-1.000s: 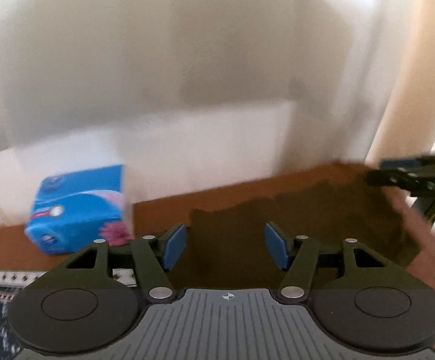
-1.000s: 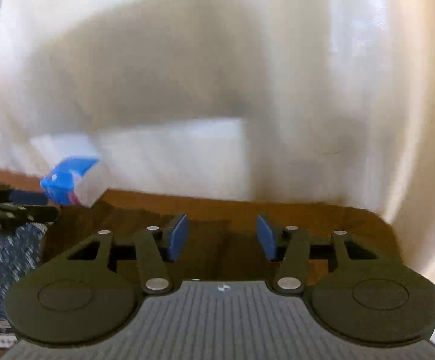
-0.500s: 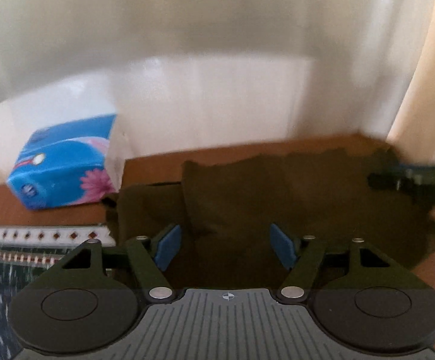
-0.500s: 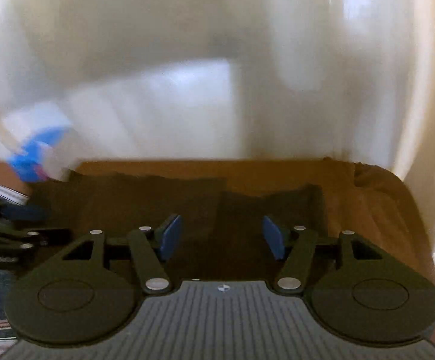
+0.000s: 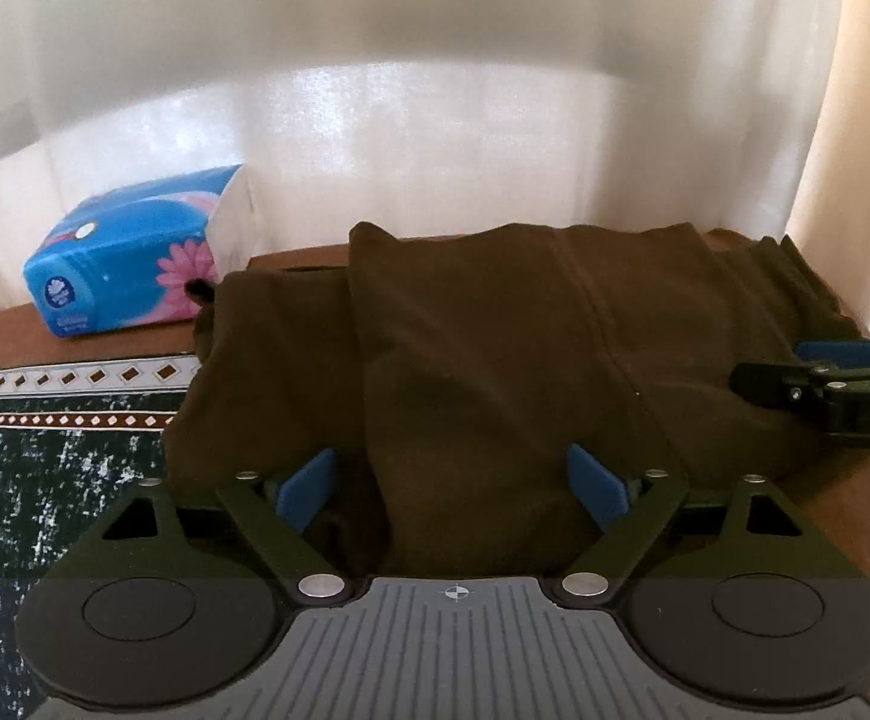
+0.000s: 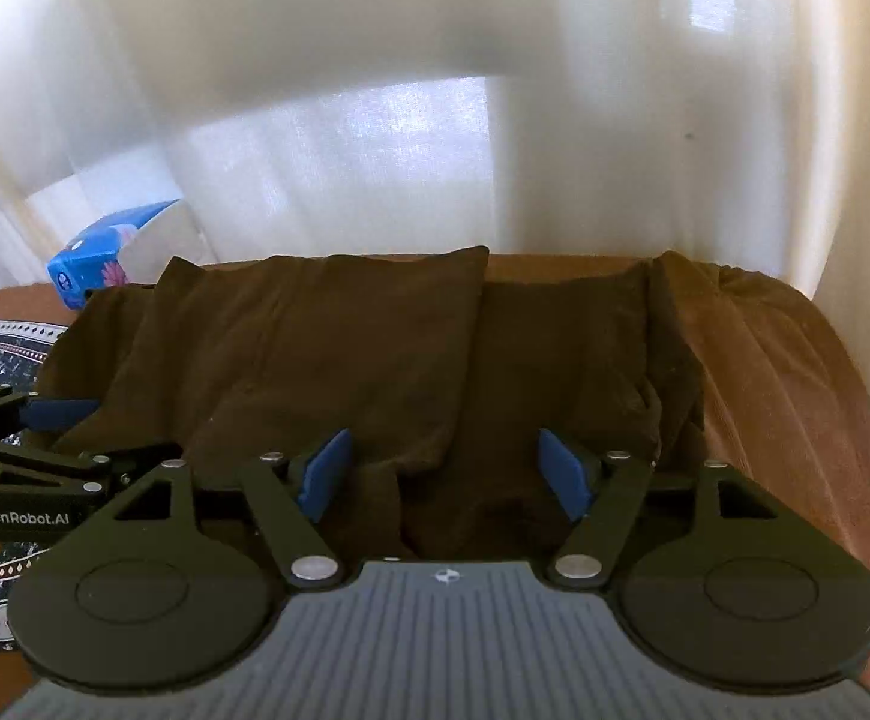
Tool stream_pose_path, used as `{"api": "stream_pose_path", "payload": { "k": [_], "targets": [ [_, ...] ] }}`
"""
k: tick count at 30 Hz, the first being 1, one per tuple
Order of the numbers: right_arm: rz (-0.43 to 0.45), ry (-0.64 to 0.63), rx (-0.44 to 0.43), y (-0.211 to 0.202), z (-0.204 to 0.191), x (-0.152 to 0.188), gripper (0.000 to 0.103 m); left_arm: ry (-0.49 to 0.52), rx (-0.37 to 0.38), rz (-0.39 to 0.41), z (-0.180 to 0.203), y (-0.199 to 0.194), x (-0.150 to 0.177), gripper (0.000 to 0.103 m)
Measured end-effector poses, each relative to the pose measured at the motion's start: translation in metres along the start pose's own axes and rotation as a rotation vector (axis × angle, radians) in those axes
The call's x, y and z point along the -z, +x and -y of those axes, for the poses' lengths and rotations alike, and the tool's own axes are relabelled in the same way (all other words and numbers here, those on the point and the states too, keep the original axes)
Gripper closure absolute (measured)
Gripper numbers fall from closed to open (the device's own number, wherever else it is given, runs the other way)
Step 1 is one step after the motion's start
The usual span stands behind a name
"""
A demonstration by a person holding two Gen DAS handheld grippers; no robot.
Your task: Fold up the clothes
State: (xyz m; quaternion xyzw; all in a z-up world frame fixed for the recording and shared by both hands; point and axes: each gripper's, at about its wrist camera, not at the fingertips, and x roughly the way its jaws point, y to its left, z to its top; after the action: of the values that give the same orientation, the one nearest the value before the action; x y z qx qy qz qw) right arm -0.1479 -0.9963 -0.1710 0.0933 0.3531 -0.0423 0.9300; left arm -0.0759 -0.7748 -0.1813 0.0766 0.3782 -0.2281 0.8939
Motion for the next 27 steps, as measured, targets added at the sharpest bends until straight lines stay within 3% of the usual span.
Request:
{"api": "stream_pose_path", "payload": {
  "k": [8, 13, 17, 19, 22, 25, 27],
  "targets": [
    [-0.008, 0.015, 0.015, -0.002, 0.001, 0.004, 0.029, -0.027, -0.041, -0.043, 0.006, -0.009, -0.005, 0.013],
    [-0.074, 0.116, 0.012, -0.014, 0.002, -0.013, 0.019, -0.084, -0.066, -0.112, 0.004, -0.036, -0.011, 0.010],
    [-0.047, 0.118, 0.005, -0.055, -0.003, -0.014, 0.001, -0.113, -0.110, -0.177, 0.007, -0.073, -0.020, 0.003],
    [-0.034, 0.120, 0.002, -0.076, -0.006, -0.014, 0.001, -0.158, -0.118, -0.219, 0.005, -0.090, -0.023, 0.001],
    [-0.013, 0.121, -0.003, -0.108, -0.011, -0.015, 0.001, -0.204, -0.072, -0.247, 0.005, -0.113, -0.023, 0.000],
    [0.007, 0.123, -0.009, -0.139, -0.015, -0.015, 0.001, -0.194, -0.016, -0.261, 0.013, -0.133, -0.022, 0.000],
    [0.020, 0.124, -0.012, -0.160, -0.018, -0.016, 0.001, -0.174, -0.035, -0.239, 0.019, -0.147, -0.022, 0.000]
  ]
}}
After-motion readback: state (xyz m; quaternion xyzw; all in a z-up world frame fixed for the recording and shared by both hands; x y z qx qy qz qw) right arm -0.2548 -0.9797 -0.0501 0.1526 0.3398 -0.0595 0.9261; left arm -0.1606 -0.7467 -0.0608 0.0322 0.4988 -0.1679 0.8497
